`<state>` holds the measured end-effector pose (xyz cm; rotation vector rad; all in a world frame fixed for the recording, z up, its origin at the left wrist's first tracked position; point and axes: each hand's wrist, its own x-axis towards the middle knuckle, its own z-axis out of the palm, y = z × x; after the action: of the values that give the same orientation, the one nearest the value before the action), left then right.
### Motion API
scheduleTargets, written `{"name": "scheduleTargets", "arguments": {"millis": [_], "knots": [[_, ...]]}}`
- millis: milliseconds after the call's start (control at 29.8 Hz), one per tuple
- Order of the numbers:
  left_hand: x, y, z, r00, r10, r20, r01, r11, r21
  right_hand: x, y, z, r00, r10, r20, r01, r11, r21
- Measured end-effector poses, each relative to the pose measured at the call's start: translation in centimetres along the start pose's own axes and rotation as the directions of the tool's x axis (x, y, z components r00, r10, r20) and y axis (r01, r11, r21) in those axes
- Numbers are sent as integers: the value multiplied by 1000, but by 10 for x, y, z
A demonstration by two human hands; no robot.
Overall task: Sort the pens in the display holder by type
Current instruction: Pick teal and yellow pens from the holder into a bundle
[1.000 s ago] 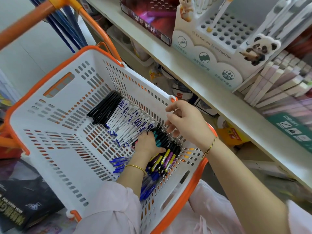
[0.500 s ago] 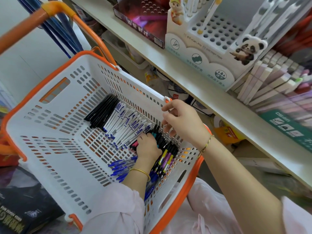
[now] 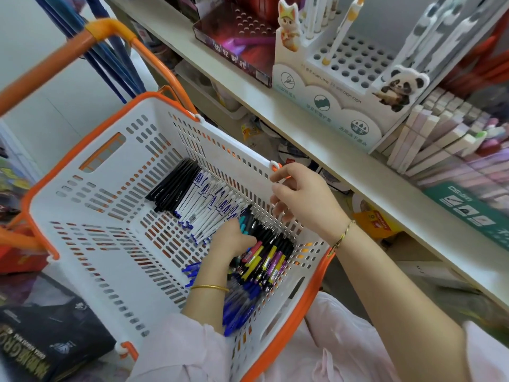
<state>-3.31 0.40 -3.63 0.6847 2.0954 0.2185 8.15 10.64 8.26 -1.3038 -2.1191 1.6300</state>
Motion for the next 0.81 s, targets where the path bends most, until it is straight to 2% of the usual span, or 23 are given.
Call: {"name": "scheduleTargets", "arguments": {"millis": [67,168,235,336,403,470,537,637,805], "knots": [[-15,-1,-19,997,-24,74,41,971,-234,-1,-3,-2,1000,-15,-5,15,1000,8],[-44,3,-48,997,5,82,36,873,-486,-2,-9,-6,999,-36,-11,36,998,51],[-60,11,-61,997,47,65,11,728,-686,-4,-16,-11,999,-43,-10,44,993,108],[-80,30,-77,990,137,32,-30,423,-906,-8,-31,-22,997,-76,-2,75,978,194],[-89,51,-85,968,250,-24,-97,284,-954,-13,-42,-35,994,-111,-11,111,964,243],[-99,80,-91,934,352,-53,-128,193,-973,-20,-53,-53,987,-153,-44,159,953,258],[-110,114,-94,907,415,-70,-140,140,-980,-27,-61,-77,977,-187,-100,207,944,258],[-124,168,-90,857,514,-50,-129,120,-984,-41,-66,-124,954,-210,-214,259,937,234],[-140,256,-65,780,626,3,-122,157,-980,-67,-60,-211,894,-237,-380,315,936,158]]}}
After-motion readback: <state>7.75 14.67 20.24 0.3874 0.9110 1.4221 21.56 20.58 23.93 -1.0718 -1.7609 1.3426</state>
